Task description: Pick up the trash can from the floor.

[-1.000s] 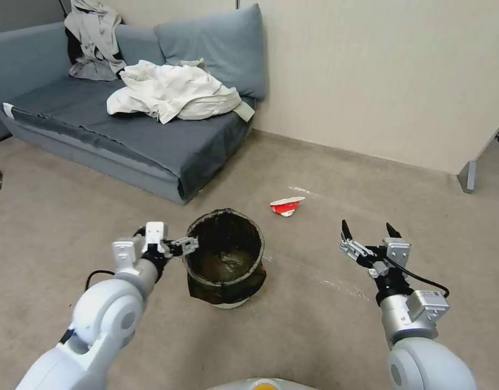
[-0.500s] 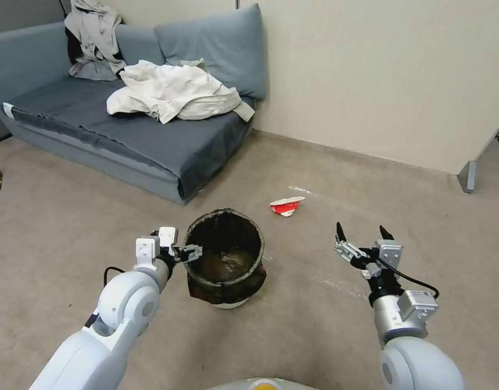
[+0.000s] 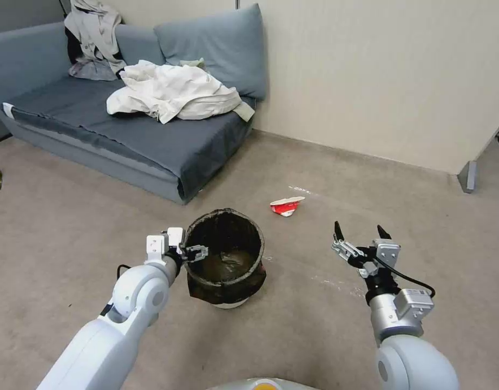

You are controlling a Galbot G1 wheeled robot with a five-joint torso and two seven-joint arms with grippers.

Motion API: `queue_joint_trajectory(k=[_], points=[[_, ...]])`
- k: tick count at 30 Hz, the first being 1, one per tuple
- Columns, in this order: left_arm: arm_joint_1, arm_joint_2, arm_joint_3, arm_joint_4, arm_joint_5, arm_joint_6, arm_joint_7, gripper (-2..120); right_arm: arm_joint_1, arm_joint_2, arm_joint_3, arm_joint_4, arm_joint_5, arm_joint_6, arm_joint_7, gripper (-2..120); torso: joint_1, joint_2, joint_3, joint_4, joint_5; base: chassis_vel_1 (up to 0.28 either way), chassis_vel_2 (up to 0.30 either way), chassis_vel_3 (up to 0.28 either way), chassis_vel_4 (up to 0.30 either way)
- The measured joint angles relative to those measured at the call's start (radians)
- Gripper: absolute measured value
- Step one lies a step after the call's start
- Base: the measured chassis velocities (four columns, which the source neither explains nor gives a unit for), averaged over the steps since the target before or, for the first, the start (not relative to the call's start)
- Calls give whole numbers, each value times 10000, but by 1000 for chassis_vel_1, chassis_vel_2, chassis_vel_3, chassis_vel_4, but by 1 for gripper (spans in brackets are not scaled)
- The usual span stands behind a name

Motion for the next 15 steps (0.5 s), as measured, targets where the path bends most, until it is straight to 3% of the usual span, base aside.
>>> queue_joint_trajectory(k=[15], points=[[-96, -114, 192, 395, -118, -16, -225, 100, -20, 7, 33, -4, 8, 61, 32, 100, 0, 0, 0, -1, 0, 0, 0, 0, 0]])
